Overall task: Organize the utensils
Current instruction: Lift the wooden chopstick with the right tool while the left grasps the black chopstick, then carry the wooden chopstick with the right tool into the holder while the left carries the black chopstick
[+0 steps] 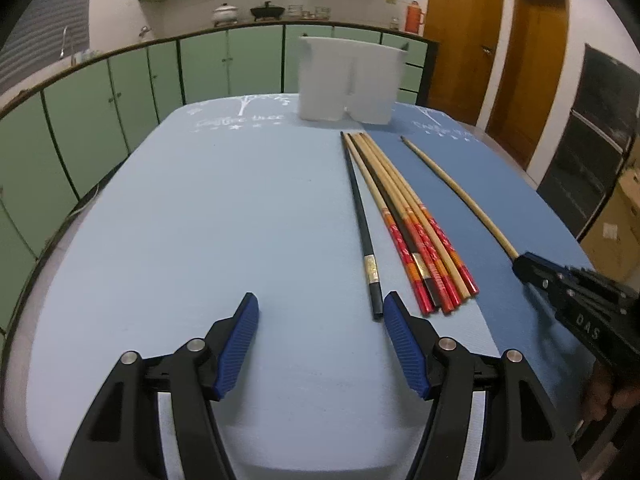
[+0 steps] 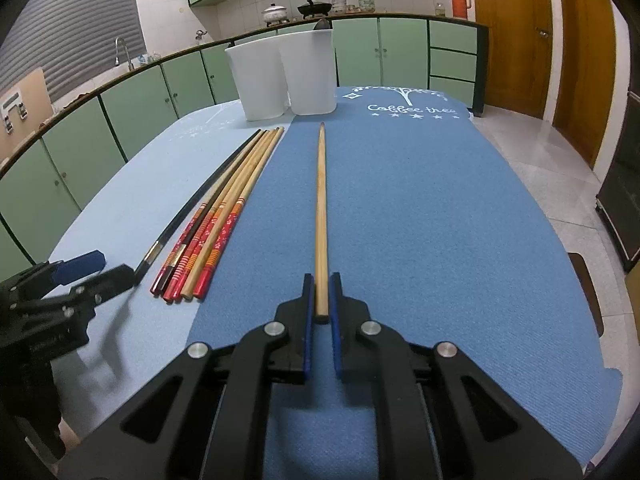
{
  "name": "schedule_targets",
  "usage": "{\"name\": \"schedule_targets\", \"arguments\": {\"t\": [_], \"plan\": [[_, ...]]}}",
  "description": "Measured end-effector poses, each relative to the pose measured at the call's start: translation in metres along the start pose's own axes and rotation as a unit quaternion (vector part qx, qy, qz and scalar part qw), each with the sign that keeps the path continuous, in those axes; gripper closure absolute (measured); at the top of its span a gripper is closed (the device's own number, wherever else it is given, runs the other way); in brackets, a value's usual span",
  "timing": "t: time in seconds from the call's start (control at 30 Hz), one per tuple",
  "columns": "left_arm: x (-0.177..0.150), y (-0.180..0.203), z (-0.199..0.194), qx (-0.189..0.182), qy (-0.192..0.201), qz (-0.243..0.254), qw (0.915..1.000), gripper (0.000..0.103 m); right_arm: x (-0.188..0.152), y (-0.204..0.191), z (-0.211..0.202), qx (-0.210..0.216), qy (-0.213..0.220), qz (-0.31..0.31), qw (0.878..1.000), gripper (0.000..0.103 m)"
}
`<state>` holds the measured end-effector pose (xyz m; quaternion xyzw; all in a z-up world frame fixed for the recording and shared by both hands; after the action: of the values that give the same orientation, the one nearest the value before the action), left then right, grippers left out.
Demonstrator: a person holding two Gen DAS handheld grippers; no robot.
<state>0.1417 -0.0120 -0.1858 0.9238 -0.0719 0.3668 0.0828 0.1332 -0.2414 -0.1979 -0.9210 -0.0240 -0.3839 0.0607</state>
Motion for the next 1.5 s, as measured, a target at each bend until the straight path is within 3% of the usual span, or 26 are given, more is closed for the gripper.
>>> {"name": "schedule_targets", "arguments": {"t": [0.17, 0.27, 0.33, 0.4, 0.47, 0.6, 0.77, 1.1, 1.27, 1.5], "plan": [[0.001, 0.01, 0.006, 0.002, 0.001, 0.009, 1.0, 0.041, -0.002, -0.003, 0.0, -0.003, 0.002, -0.006, 1.0, 0.093], [0.002, 0.013, 0.008, 0.011, 0.006, 0.013, 0.9998, 0.054, -0.002, -0.004, 0.0, -0.003, 0.005, -0.009, 1.0, 0.093], [0.001, 0.014, 0.008, 0.009, 0.01, 0.013, 0.9998, 0.066, -0.002, -0.004, 0.001, -0.004, 0.006, -0.012, 1.0, 0.096], [0.0, 0.014, 0.009, 0.003, 0.014, 0.012, 0.9998, 0.087, -0.002, -0.003, 0.001, -0.001, 0.005, -0.007, 1.0, 0.097], [0.0, 0.015, 0.009, -0.005, 0.016, 0.009, 0.9998, 0.096, -0.001, -0.002, 0.002, 0.003, 0.003, -0.005, 1.0, 0.097], [0.002, 0.01, 0.008, -0.023, 0.018, -0.008, 0.9996, 0.097, 0.004, 0.0, -0.003, 0.003, 0.001, -0.008, 1.0, 0.097], [0.016, 0.002, -0.008, -0.01, 0.032, -0.007, 0.9994, 0.097, 0.023, 0.005, -0.021, 0.009, 0.019, -0.013, 1.0, 0.097], [0.084, -0.001, -0.069, 0.0, 0.1, 0.03, 0.9946, 0.097, 0.085, 0.016, -0.069, 0.024, 0.078, -0.025, 0.996, 0.097], [0.12, 0.0, -0.09, -0.019, 0.137, 0.032, 0.9898, 0.097, 0.125, 0.021, -0.087, 0.037, 0.102, -0.024, 0.994, 0.097], [0.169, 0.001, -0.102, -0.035, 0.174, 0.042, 0.9832, 0.097, 0.186, 0.025, -0.092, 0.072, 0.096, -0.024, 0.992, 0.097]]}}
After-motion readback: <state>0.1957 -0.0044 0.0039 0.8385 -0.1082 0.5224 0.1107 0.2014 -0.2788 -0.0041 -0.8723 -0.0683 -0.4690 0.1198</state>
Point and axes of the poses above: each gripper's, at about its wrist camera, not at the fingertips, and z roughly the way its jaws point, y to its right, x to its top, the point moved 1 cm from there along z, roughly the way its jaws point, and after that the axes turned 2 degrees about -x, right-handed, at the moved point
